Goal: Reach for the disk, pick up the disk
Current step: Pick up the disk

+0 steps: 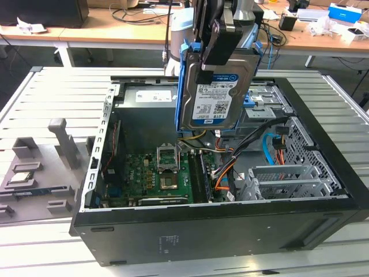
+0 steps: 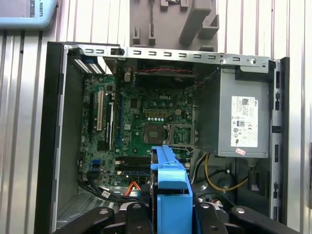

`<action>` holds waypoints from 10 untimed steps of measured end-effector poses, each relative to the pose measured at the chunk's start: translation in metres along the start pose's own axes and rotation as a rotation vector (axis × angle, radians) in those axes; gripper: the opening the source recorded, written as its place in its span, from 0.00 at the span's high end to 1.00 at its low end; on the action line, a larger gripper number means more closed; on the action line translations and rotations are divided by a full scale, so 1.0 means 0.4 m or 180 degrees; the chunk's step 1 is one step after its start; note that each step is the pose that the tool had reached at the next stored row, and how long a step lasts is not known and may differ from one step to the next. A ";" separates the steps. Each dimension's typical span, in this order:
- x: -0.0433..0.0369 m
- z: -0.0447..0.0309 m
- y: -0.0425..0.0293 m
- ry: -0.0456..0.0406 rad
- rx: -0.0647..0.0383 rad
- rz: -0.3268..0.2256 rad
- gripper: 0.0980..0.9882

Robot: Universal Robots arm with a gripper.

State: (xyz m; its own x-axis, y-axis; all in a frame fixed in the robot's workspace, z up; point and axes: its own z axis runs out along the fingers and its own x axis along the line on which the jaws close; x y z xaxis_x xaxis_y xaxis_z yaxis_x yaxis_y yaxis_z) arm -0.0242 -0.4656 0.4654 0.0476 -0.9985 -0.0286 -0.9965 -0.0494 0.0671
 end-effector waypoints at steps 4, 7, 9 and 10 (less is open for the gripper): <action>0.011 0.000 0.001 0.0000 0.0000 0.0000 0.70; 0.018 0.000 0.001 0.0000 0.0000 0.0000 0.70; 0.024 0.000 0.001 0.0000 0.0000 0.0000 0.70; 0.027 0.000 0.001 0.0000 0.0000 0.0000 0.70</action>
State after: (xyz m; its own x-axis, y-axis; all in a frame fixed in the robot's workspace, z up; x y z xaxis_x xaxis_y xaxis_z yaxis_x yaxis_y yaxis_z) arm -0.0242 -0.4763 0.4652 0.0475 -0.9985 -0.0286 -0.9965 -0.0494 0.0671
